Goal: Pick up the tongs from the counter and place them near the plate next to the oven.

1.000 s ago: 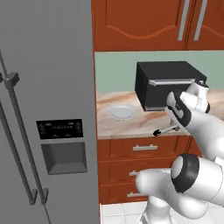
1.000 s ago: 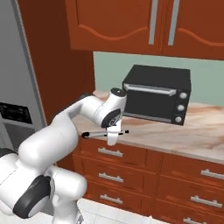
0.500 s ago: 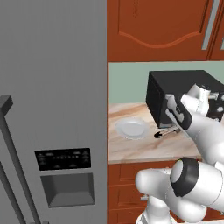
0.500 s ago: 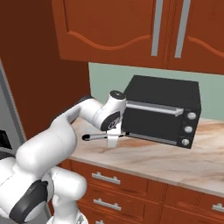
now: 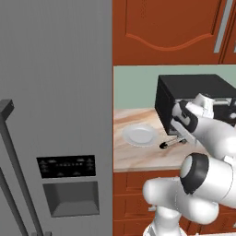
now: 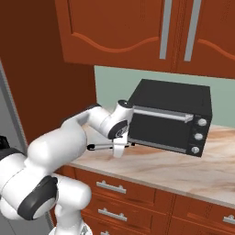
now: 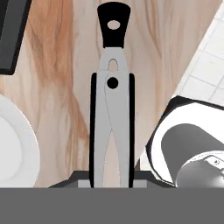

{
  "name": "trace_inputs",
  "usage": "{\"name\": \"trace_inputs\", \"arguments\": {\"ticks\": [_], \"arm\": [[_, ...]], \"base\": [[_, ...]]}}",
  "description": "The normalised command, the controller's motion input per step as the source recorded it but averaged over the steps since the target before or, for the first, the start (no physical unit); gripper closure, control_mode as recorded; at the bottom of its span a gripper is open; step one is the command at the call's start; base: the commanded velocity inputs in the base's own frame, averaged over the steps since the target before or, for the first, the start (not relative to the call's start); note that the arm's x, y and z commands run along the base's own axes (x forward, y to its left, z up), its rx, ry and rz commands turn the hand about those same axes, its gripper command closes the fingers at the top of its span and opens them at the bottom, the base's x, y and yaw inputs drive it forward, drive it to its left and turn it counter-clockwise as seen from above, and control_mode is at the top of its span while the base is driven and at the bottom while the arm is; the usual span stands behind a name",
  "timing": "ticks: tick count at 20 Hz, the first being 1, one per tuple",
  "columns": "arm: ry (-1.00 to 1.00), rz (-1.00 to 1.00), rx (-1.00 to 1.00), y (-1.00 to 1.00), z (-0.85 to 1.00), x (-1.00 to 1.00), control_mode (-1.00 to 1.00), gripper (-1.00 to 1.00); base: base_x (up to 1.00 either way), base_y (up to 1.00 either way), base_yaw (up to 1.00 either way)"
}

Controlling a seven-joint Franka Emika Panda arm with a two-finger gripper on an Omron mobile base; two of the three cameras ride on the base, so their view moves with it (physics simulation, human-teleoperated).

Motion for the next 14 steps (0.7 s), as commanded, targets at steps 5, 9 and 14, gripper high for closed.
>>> {"name": "trace_inputs", "arguments": {"ticks": [5, 9, 14], "arm": [[0.14, 0.0, 0.0, 0.23, -0.65, 0.4, -1.0, 1.0], [0.06, -0.02, 0.0, 0.19, -0.48, 0.27, -1.0, 1.0], [0.0, -0.07, 0.0, 0.19, -0.32, 0.11, -1.0, 1.0]], "base": [[0.0, 0.0, 0.0], [0.0, 0.0, 0.0], [0.0, 0.0, 0.0]]}}
